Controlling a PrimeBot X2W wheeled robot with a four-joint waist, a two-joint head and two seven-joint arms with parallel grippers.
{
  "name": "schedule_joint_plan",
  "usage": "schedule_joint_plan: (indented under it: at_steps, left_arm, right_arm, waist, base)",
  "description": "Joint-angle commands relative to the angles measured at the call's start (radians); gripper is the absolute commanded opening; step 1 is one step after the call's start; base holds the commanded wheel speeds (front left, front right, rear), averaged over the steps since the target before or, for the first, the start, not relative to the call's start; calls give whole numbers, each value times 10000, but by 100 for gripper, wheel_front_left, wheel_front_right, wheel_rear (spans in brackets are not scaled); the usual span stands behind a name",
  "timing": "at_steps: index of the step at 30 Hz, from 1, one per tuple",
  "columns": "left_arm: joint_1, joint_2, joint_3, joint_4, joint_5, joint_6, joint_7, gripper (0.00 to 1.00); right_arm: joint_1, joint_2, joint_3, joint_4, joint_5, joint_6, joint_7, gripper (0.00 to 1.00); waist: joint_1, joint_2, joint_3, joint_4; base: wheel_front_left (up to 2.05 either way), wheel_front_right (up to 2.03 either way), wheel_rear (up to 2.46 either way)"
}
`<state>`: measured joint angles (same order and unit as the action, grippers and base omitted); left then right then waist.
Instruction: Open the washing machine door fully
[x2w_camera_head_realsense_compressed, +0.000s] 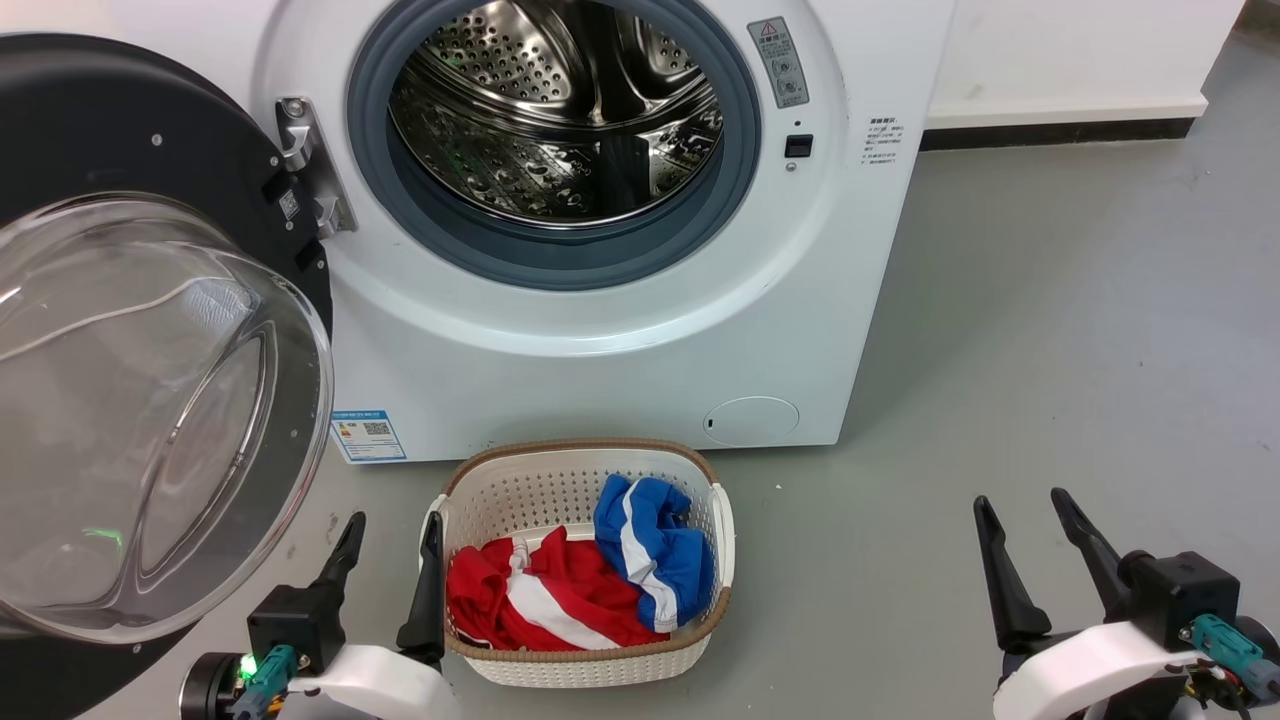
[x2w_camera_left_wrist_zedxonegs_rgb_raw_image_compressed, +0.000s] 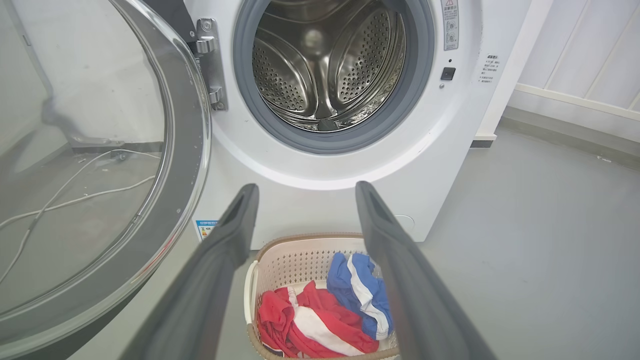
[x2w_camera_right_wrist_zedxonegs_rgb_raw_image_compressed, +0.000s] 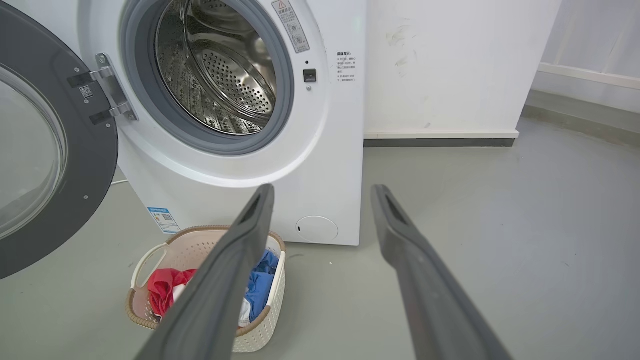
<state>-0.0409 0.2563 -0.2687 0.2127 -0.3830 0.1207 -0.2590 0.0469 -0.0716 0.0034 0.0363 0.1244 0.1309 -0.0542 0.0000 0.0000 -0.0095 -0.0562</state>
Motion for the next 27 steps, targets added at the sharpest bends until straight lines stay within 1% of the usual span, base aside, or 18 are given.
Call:
schedule_joint_plan:
  at_steps: [1,10,11,14,27]
  left_arm:
    - [-106,51,40,8,-57,-10,-59,100]
    - [-76,67,66,-26,-38,29,-66,100]
    - [2,24,66,-9,-65,-7,-8,0]
    - [134,-107,46,205,-127,-37,36,0]
    - [-36,-444,710,238,-2249,-469,678,0]
  right_arm:
    - [-88,-3,-8,28,29,-2,-73,100]
    - [-59,45,-32,58,44,-2,-95,100]
    - [-4,33,-25,37,29,0,-33,0]
    - [119,54,-14,277,93,0,12,0]
    - [-194,81,-218,583,2683,0,305,0]
  waist:
    - [0,0,5,-5]
    - [0,0,13,-32]
    - [0,0,14,-33]
    - [0,0,17,-35]
    - [0,0,28,28]
  base:
    - [0,0,0]
    - [0,0,0]
    - [0,0,0]
    - [0,0,0]
    - [0,0,0]
